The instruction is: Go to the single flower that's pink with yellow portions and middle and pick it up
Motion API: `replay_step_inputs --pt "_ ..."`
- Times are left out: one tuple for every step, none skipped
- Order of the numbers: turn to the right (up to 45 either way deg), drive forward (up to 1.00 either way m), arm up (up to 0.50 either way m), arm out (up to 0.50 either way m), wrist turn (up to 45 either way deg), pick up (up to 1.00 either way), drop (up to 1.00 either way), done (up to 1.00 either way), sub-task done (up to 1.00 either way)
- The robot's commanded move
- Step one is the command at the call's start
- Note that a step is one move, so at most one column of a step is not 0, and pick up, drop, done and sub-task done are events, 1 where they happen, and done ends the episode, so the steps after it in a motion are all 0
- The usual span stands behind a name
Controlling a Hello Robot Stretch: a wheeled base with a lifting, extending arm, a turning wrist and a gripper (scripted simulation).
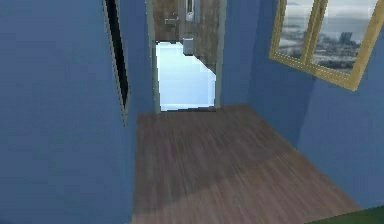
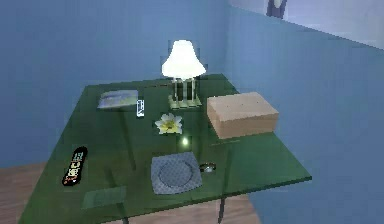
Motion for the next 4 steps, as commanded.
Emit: replay_step_inputs --pt "0.0 0.0 0.5 0.0 0.0 0.0 0.0 0.0 0.0" --pt "0.0 0.0 0.36 0.0 0.0 0.0 0.0 0.0 0.0" --pt "0.0 0.0 0.0 0.5 0.0 0.0 0.0 0.0 0.0" --pt "0.0 0.0 0.0 0.0 45.0 0.0 0.0 0.0 0.0"
